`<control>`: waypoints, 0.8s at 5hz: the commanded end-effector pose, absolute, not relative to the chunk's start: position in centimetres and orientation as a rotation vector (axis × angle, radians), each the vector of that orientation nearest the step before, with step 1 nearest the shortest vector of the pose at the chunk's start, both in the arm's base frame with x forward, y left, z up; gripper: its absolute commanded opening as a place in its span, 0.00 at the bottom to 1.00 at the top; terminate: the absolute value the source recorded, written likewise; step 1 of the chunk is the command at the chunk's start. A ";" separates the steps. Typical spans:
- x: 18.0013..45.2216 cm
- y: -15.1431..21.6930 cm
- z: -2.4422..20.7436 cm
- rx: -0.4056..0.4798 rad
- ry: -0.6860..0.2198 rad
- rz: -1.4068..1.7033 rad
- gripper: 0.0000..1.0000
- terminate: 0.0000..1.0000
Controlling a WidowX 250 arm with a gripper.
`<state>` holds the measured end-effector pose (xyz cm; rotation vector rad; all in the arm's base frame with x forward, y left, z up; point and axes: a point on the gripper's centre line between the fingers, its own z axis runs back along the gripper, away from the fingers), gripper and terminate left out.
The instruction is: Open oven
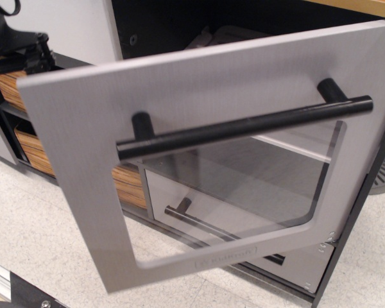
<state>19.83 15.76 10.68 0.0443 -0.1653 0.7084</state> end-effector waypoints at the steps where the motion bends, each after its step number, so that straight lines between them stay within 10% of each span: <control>1: 14.8 12.5 13.9 -0.081 -0.113 0.481 1.00 0.00; 4: 12.6 7.4 15.9 -0.189 -0.084 0.333 1.00 0.00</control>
